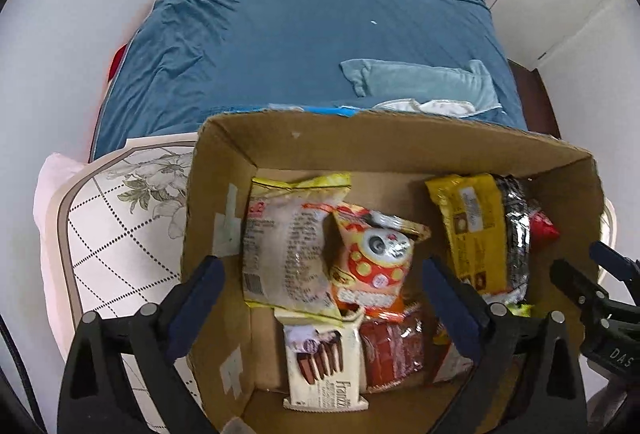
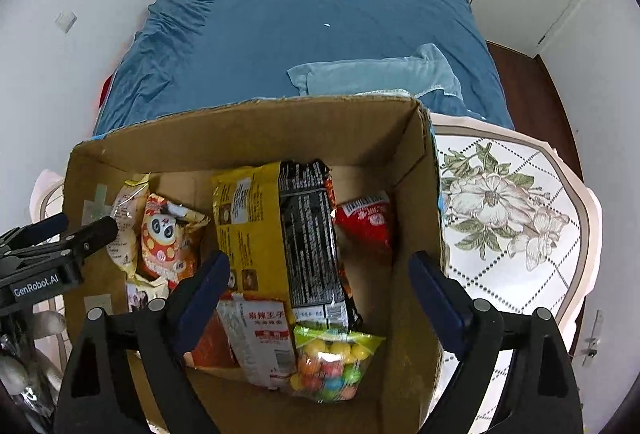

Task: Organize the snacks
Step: 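Carry both items into the cardboard box and open both tools, then withdraw both tools from the box back over the snack pile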

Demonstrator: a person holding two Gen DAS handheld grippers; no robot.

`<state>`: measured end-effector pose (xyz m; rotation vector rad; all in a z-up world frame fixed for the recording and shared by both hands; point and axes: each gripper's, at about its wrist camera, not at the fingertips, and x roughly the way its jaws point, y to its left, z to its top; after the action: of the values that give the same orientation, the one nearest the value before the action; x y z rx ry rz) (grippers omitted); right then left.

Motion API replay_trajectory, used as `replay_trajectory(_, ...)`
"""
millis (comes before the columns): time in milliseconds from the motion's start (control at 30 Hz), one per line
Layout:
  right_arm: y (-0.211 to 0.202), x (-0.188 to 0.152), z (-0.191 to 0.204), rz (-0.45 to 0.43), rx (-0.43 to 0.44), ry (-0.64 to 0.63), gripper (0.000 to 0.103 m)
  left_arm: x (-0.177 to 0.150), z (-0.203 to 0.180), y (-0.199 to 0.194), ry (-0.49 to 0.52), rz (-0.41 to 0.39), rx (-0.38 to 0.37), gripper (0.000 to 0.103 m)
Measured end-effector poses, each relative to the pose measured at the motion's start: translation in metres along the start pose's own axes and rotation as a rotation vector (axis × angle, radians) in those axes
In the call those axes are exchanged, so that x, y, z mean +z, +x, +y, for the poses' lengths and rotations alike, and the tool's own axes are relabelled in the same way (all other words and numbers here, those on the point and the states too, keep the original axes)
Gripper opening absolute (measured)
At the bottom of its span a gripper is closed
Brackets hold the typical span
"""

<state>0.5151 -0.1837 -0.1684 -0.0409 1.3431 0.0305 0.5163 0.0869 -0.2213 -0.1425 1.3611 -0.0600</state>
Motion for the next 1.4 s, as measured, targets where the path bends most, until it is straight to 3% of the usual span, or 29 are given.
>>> replay_trajectory(200, -0.019, -0.022, 0.002, -0.028, -0.001, 0.001, 0.097, -0.024, -0.007, -0.027, 0.005, -0.054, -0.025, 0.101)
replay_trajectory(833, -0.099, -0.121, 0.004, -0.205, 0.045, -0.012, 0.097, -0.126, -0.03, -0.124, 0.057, -0.333, 0.08, 0.101)
replay_trajectory(1100, -0.145, -0.162, 0.0, -0.314, 0.046, -0.025, 0.097, -0.168, -0.044, -0.159, 0.078, -0.413, 0.09, 0.101)
replay_trajectory(1400, -0.183, -0.204, -0.018, -0.361, 0.103, 0.01, 0.097, -0.208, -0.053, -0.198, 0.079, -0.483, 0.075, 0.101)
